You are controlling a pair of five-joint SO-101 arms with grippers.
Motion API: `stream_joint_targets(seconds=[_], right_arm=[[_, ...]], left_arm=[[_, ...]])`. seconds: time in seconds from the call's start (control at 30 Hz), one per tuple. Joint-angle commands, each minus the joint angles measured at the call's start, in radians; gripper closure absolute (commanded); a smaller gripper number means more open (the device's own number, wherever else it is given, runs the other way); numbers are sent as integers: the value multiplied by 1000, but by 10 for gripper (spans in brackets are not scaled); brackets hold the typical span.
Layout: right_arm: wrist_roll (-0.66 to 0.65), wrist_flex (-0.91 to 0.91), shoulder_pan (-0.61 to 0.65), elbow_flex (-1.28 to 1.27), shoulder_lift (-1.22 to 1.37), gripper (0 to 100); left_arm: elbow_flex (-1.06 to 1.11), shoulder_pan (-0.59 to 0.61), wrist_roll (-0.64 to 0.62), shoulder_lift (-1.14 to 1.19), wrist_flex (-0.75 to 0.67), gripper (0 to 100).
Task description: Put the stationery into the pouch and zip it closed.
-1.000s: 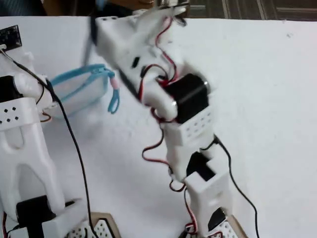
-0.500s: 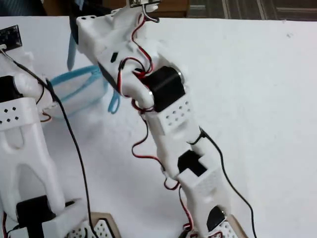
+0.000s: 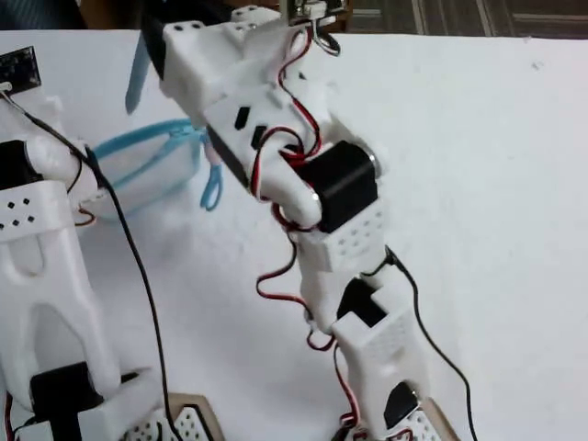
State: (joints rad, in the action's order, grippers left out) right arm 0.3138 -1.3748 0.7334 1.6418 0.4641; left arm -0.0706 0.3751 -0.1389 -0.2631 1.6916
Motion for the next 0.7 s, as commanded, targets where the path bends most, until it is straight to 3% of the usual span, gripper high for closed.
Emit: stream_joint_targets(seconds=[0.0, 0.67], right_arm=[[5, -97, -8, 25, -24, 982], [0, -70, -7, 25, 174, 982]], left_arm=[[-11, 4, 5, -44, -6, 976], [-11, 5, 5, -42, -6, 976]])
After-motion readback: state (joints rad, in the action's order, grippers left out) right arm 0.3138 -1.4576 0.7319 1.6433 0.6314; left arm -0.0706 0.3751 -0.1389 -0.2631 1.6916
